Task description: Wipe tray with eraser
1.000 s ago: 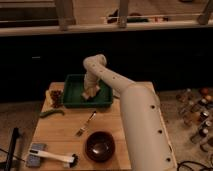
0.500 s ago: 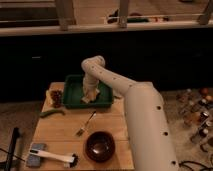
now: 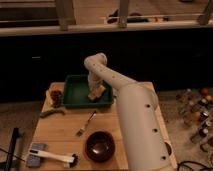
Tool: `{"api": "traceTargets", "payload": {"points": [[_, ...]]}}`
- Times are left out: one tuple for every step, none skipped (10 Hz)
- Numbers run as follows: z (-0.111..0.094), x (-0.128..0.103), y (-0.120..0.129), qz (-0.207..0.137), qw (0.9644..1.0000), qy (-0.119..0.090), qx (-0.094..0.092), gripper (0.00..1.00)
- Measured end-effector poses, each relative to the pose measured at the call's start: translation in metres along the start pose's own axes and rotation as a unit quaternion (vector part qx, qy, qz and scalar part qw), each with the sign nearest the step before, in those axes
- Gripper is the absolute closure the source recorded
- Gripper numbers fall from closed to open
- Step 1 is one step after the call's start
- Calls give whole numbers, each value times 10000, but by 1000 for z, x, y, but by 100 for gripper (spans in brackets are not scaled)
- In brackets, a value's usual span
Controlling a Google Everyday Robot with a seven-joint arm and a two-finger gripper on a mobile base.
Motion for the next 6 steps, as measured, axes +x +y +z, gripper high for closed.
{"api": "traceTargets", "payload": {"points": [[2, 4, -6, 38, 10000, 22, 35, 100], [6, 5, -14, 46, 10000, 21, 53, 100], [10, -2, -25, -6, 9999, -32, 121, 100], [10, -6, -29, -79, 9998, -100, 159, 100], [9, -16, -32, -239, 9991, -280, 231, 100], [8, -26, -33, -393, 9981, -389, 270, 100]]}}
